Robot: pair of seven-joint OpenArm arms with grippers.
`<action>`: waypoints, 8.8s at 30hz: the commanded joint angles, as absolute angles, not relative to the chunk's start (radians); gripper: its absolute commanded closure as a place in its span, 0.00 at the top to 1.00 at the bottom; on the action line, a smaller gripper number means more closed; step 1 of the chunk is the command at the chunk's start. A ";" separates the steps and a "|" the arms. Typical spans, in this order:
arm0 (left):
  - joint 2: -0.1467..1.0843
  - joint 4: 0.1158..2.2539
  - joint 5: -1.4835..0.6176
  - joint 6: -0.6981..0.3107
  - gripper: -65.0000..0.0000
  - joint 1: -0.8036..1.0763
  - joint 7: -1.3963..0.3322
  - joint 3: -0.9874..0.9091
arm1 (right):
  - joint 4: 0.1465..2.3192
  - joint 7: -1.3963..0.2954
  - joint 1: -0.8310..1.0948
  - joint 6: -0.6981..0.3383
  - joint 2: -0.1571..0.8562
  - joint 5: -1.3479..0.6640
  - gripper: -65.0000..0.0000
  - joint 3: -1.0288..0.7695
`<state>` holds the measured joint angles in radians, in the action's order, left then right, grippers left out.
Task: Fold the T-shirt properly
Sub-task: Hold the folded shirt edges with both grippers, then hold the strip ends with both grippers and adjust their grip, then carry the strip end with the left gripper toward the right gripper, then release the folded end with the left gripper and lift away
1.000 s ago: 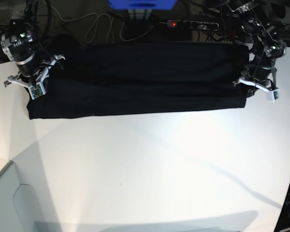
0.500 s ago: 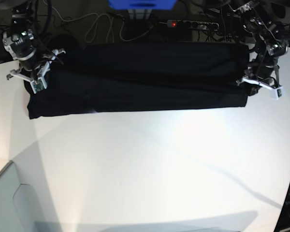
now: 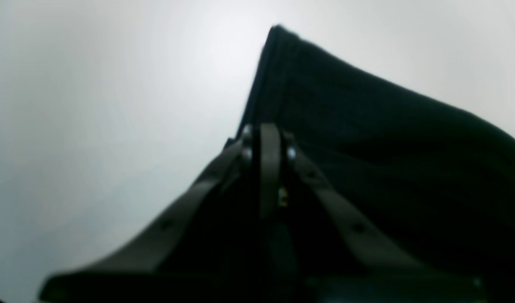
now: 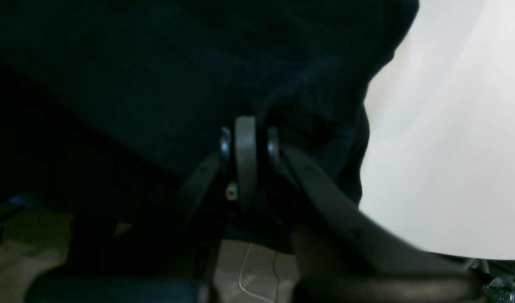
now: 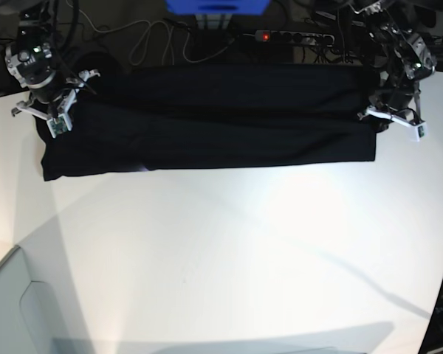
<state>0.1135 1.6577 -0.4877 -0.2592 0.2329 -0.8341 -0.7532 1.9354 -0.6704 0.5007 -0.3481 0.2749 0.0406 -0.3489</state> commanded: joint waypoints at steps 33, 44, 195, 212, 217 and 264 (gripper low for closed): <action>0.125 1.679 -0.499 -0.263 0.45 0.274 -0.817 -0.760 | 1.899 -0.656 0.476 -0.357 0.252 0.038 0.68 -0.337; 0.117 1.670 -0.499 -0.263 0.45 0.295 -0.823 -0.754 | 1.794 -0.651 0.444 -0.357 0.254 0.038 0.68 -0.337; -0.105 1.854 -0.367 -0.251 0.00 0.246 -0.871 0.110 | 1.793 -0.661 0.430 -0.357 0.254 0.039 0.68 -0.302; -0.107 1.724 -0.375 -0.251 0.00 0.136 -0.871 0.262 | 1.793 -0.661 0.430 -0.357 0.255 0.039 0.68 -0.302; -0.113 1.716 -0.377 -0.251 0.00 0.133 -0.871 0.271 | 1.793 -0.661 0.430 -0.357 0.255 0.039 0.68 -0.302; 0.099 1.750 -0.674 -0.257 0.28 0.283 -0.874 -0.298 | 1.802 -0.661 0.326 -0.357 0.246 0.036 0.80 -0.475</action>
